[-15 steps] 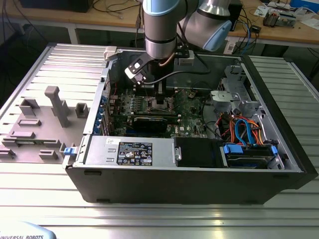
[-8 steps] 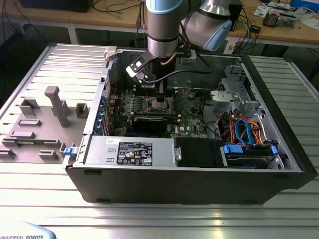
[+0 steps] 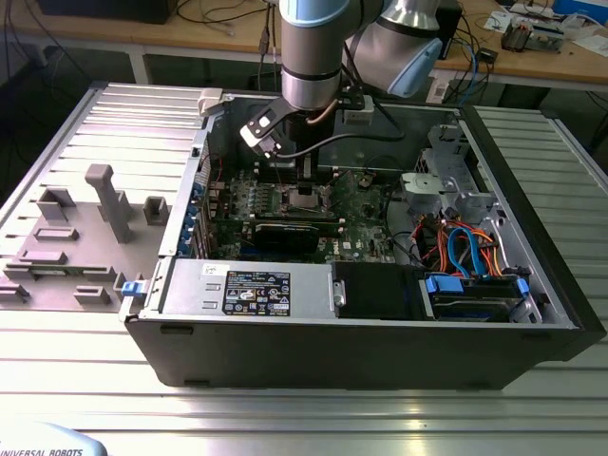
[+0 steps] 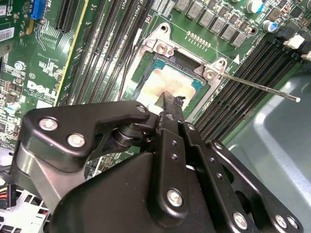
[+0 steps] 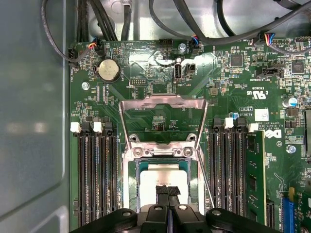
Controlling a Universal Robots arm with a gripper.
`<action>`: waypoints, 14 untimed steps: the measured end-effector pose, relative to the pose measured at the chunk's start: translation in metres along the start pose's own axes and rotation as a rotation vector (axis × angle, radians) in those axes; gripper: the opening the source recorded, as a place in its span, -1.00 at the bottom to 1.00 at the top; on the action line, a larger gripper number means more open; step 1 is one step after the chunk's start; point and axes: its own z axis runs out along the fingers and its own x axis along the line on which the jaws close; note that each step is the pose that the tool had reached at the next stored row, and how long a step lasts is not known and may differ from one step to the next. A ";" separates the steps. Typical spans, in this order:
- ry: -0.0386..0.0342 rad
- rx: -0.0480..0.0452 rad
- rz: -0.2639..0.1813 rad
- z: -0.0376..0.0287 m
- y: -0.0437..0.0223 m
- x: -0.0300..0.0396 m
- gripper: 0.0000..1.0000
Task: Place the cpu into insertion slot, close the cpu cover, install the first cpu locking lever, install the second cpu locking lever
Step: 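Close the cpu cover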
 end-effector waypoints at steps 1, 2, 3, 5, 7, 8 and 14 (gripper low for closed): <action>0.0001 0.0000 0.000 0.0000 0.0000 0.0000 -0.79; 0.0003 -0.0001 0.000 -0.0001 0.0000 0.0001 -0.79; 0.0003 -0.0001 0.000 -0.0002 0.0001 0.0001 -0.79; 0.0000 0.0000 0.000 -0.0013 0.0001 0.0000 -0.79; 0.0002 0.0000 0.000 -0.0019 0.0001 0.0001 -0.79; 0.0000 0.0000 0.000 -0.0022 0.0001 0.0000 -0.79; 0.0001 0.0000 0.000 -0.0039 0.0002 0.0001 -0.79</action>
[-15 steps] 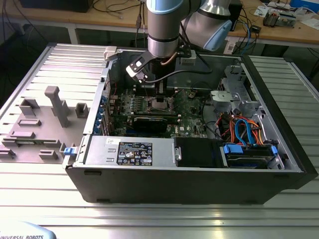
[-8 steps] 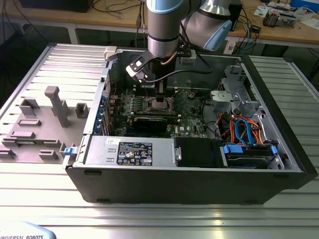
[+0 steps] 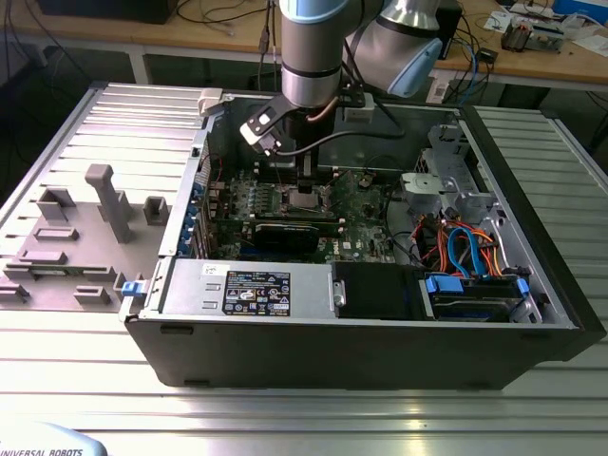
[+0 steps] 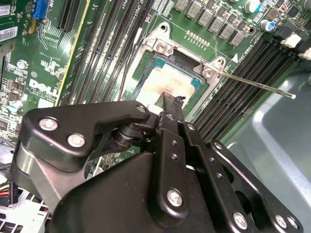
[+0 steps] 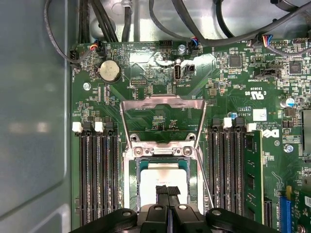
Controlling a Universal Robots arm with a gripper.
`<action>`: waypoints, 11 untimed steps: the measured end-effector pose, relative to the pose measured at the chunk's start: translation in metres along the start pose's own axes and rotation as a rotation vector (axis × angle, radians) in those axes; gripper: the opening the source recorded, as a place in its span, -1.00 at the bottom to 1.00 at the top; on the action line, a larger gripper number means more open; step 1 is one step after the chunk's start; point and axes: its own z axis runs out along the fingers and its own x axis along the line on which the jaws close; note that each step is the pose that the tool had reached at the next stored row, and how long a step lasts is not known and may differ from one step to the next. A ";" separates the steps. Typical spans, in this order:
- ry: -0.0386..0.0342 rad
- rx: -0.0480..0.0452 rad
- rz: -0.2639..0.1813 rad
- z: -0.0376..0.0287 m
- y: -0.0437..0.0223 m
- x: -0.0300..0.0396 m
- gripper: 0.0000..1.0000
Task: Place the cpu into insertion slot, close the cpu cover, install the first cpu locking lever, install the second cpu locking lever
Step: 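Close the cpu cover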
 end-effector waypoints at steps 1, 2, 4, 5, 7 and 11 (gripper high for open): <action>-0.0001 0.0000 0.000 -0.0002 0.0000 0.0000 -0.79; -0.0001 0.0001 0.000 -0.0004 0.0000 0.0000 -0.79; -0.0001 0.0000 0.000 -0.0007 0.0000 0.0000 -0.79; -0.0001 0.0001 0.000 -0.0010 0.0000 0.0000 -0.79; 0.0000 0.0000 0.000 -0.0017 0.0001 0.0000 -0.79; 0.0000 0.0000 0.000 -0.0031 0.0001 0.0001 -0.79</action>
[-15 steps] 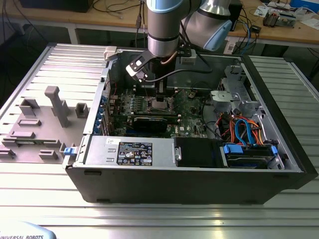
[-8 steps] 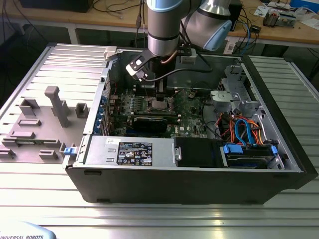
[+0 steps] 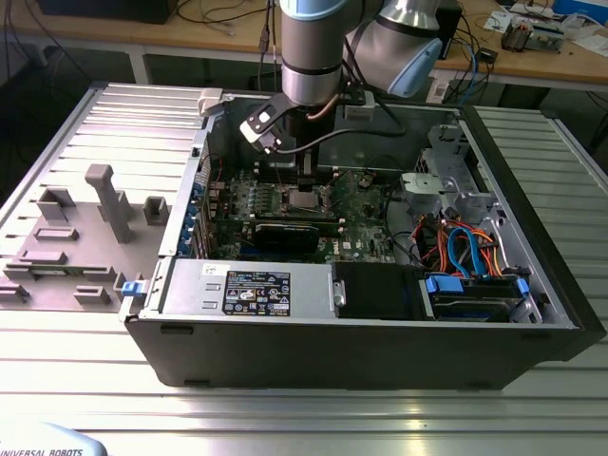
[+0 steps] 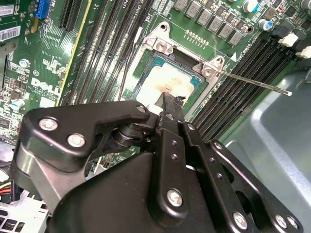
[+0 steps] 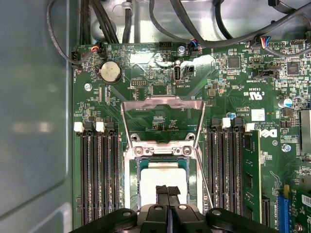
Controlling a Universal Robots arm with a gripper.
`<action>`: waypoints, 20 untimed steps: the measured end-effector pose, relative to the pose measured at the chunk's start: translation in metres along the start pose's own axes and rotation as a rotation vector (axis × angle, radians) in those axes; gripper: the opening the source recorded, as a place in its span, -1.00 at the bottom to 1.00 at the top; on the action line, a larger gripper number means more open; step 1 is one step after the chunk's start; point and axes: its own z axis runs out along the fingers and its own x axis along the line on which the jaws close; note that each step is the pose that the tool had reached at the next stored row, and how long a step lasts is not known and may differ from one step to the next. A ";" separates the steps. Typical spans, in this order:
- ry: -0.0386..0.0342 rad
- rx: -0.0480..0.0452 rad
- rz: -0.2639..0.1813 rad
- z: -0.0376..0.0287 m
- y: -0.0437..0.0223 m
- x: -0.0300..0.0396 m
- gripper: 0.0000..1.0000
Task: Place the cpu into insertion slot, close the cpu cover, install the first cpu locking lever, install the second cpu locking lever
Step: 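Close the cpu cover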
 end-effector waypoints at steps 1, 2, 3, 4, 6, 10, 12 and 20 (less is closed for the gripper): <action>-0.0001 0.0000 0.000 -0.0002 0.0000 0.0000 -0.79; -0.0001 0.0001 0.000 -0.0003 0.0000 0.0000 -0.79; -0.0002 0.0001 0.000 -0.0003 0.0000 0.0000 -0.79; -0.0001 0.0000 0.000 -0.0004 0.0000 0.0000 -0.79; -0.0005 0.0003 0.000 -0.0012 0.0000 -0.0001 -0.79; 0.0000 -0.0001 0.000 -0.0021 0.0001 0.0000 -0.79; -0.0005 0.0001 0.000 -0.0035 0.0001 0.0000 -0.79; -0.0006 0.0000 0.000 -0.0048 0.0002 0.0001 -0.79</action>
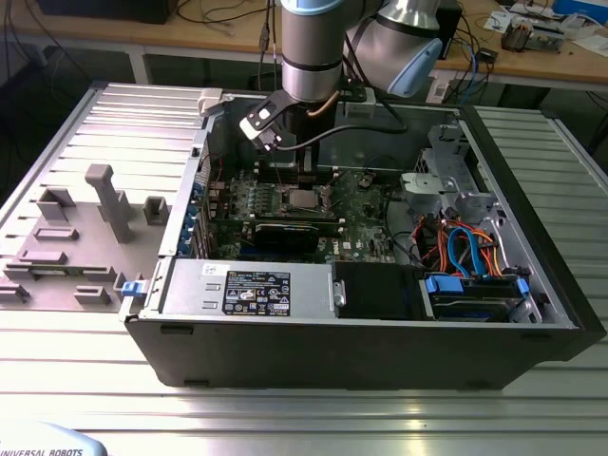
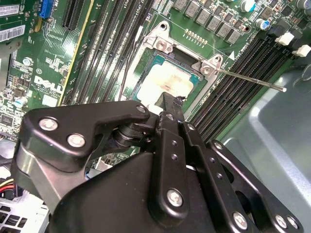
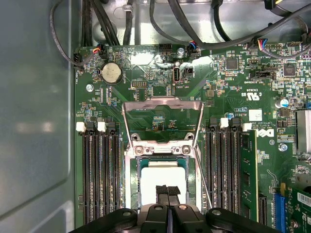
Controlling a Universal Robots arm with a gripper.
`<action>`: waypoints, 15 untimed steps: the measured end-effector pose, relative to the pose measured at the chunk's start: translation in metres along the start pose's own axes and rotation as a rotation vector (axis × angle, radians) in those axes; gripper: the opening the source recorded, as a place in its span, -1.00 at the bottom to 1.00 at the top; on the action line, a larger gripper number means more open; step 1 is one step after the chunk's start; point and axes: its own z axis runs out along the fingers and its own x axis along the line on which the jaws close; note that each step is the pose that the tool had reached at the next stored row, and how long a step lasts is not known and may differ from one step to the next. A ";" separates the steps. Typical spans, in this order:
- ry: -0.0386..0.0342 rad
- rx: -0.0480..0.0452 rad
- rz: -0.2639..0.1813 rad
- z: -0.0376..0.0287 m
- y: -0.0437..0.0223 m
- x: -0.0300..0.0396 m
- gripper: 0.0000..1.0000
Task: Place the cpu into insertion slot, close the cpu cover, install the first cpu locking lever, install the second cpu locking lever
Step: 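Close the cpu cover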
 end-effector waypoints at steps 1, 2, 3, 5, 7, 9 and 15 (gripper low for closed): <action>-0.0001 0.0001 0.000 -0.0002 0.0000 0.0000 -0.79; -0.0004 0.0003 0.000 -0.0007 0.0000 0.0000 -0.79; -0.0002 0.0001 0.000 -0.0010 0.0000 0.0000 -0.79; 0.0000 0.0000 0.000 -0.0018 0.0001 0.0000 -0.79; 0.0000 0.0000 0.000 -0.0027 0.0001 0.0000 -0.79; 0.0000 0.0000 0.000 -0.0032 0.0001 0.0001 -0.79; 0.0000 0.0000 0.000 -0.0051 0.0002 0.0001 -0.79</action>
